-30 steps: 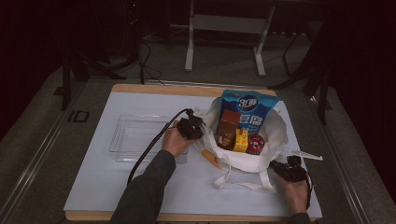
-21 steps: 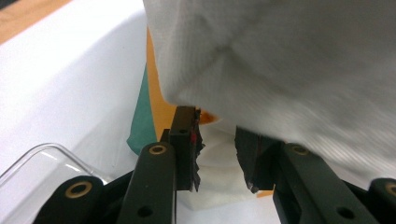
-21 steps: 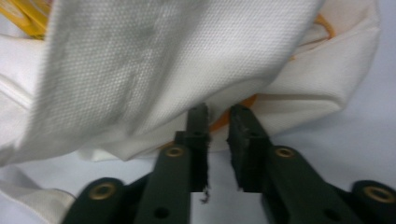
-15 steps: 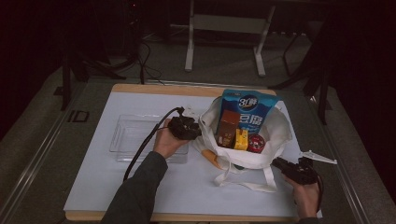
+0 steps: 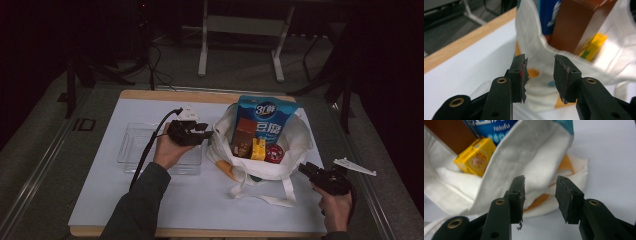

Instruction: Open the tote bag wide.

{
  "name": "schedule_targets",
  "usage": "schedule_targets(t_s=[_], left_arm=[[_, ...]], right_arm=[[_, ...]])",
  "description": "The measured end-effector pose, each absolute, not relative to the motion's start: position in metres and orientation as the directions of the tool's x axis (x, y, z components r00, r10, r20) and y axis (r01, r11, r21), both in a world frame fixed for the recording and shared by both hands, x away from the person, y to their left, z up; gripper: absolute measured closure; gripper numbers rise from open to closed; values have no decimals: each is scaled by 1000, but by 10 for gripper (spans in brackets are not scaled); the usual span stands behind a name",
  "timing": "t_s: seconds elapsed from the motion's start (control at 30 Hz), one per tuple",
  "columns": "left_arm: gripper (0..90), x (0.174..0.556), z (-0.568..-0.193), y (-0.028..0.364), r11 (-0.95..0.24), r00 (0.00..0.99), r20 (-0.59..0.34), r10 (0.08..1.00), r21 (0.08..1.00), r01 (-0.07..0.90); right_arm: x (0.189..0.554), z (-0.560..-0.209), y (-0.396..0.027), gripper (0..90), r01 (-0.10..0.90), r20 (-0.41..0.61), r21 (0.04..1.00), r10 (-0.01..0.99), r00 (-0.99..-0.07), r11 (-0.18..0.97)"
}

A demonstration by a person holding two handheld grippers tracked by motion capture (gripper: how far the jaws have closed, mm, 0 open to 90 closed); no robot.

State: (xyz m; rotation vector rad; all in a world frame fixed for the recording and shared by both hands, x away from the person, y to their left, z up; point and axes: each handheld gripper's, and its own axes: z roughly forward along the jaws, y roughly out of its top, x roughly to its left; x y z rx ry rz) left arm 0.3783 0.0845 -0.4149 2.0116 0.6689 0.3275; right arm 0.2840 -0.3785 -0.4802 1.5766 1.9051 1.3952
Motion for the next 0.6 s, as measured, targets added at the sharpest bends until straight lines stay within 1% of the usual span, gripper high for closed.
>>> schedule_targets(t_s=[0.2, 0.27, 0.37, 0.5, 0.53, 0.57, 0.6], left_arm=[[618, 376, -408, 79, -345, 824, -60, 563, 889, 300], [607, 378, -409, 74, -352, 827, -67, 558, 884, 309], [593, 383, -413, 67, -372, 817, -61, 574, 869, 326], [658, 388, -416, 65, -357, 806, -80, 587, 868, 346], [658, 390, -419, 62, -378, 802, -65, 593, 858, 349], [700, 391, -420, 60, -387, 802, -57, 595, 854, 348], [710, 391, -421, 58, -395, 801, -52, 596, 850, 349]], right_arm=[[294, -478, -378, 565, 586, 348, 805, 875, -335, -96], [296, -479, -378, 567, 591, 356, 799, 879, -318, -111], [300, -482, -378, 562, 598, 371, 791, 877, -304, -127], [304, -485, -378, 558, 607, 396, 782, 867, -302, -146], [305, -486, -378, 571, 612, 403, 777, 864, -302, -149], [307, -487, -377, 631, 617, 413, 773, 856, -312, -148], [308, -487, -376, 653, 618, 410, 773, 856, -317, -142]])
